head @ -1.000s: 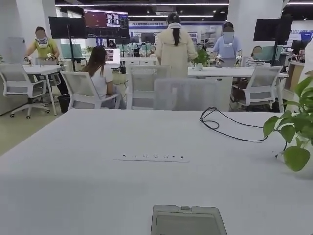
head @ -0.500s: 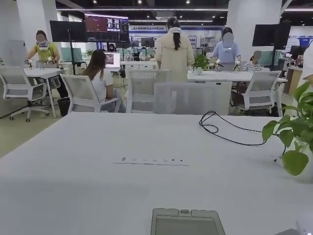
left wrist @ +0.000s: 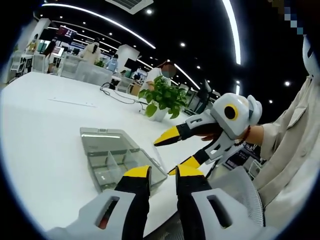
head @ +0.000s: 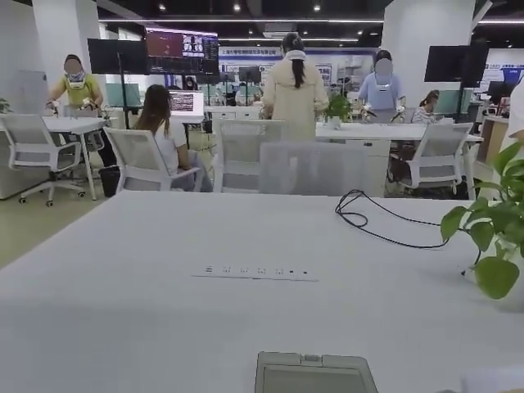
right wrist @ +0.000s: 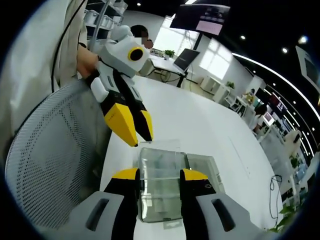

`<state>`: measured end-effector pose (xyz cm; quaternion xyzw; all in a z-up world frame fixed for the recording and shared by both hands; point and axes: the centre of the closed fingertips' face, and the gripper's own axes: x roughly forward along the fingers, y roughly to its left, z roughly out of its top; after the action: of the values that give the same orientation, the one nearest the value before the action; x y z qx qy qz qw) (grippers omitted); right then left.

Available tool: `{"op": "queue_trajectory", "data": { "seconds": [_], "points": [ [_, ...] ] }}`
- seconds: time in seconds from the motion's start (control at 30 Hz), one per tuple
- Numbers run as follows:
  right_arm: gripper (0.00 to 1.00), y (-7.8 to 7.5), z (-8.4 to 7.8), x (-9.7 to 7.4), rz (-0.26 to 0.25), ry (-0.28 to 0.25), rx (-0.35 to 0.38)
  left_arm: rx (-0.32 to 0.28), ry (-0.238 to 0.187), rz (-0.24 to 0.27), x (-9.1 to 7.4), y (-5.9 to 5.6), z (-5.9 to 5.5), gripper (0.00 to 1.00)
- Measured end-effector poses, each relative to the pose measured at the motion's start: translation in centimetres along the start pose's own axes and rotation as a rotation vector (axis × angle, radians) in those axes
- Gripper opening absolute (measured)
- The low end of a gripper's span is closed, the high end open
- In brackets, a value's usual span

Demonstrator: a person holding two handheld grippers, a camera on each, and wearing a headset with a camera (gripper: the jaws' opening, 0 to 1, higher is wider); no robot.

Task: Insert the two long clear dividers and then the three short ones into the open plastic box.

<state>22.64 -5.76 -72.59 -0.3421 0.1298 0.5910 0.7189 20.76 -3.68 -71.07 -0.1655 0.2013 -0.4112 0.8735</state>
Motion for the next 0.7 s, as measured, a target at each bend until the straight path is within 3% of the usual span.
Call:
{"op": "queue_trajectory", "data": {
  "seconds": [0.4,0.6,0.7],
  "points": [
    [0.32,0.0,1.3,0.4,-0.016,-0.032,-0.029,-0.112,-0.031,-0.012,0.2,0.0,0.5,0.01],
    [0.32,-0.4,1.5,0.5,-0.041,-0.032,-0.038,-0.142,-0.029,0.020,0.1,0.7,0.6,0.00],
    [0.32,-0.6,1.7,0.6,-0.050,-0.034,-0.036,-0.197,-0.033,0.039,0.0,1.1,0.7,0.00]
  ]
}}
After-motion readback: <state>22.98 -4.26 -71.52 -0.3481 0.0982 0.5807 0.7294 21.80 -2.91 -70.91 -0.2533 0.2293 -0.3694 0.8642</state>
